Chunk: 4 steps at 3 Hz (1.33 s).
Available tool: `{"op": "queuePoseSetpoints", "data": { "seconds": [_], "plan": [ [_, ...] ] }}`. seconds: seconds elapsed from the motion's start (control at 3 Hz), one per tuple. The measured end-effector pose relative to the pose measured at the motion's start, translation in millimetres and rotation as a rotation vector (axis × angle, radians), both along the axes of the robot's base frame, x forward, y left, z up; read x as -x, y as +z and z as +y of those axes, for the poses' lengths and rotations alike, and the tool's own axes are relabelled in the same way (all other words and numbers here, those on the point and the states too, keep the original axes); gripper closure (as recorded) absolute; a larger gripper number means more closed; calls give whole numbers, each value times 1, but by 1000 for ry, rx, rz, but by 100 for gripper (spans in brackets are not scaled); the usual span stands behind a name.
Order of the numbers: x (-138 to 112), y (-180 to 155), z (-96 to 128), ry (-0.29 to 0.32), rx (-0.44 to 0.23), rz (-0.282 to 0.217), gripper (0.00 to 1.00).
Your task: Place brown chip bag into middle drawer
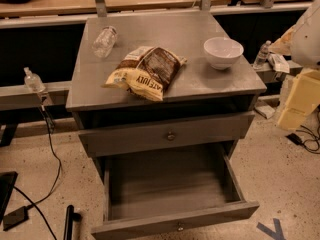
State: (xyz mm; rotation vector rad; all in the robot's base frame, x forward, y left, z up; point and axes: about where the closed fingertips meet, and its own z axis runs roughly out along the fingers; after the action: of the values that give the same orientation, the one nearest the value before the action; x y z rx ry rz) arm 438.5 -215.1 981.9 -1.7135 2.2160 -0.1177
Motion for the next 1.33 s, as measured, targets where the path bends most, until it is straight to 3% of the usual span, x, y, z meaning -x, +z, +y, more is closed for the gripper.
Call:
{"op": "queuePoseSetpoints", "data": {
  "seconds": [0.67, 1.0, 1.33],
  "plan": [
    [-11, 1, 4, 20, -4, -13, 0],
    [-89, -2, 37, 15, -56, -82, 0],
    [-144, -6, 78, 70, -116, -138, 0]
  ]
}}
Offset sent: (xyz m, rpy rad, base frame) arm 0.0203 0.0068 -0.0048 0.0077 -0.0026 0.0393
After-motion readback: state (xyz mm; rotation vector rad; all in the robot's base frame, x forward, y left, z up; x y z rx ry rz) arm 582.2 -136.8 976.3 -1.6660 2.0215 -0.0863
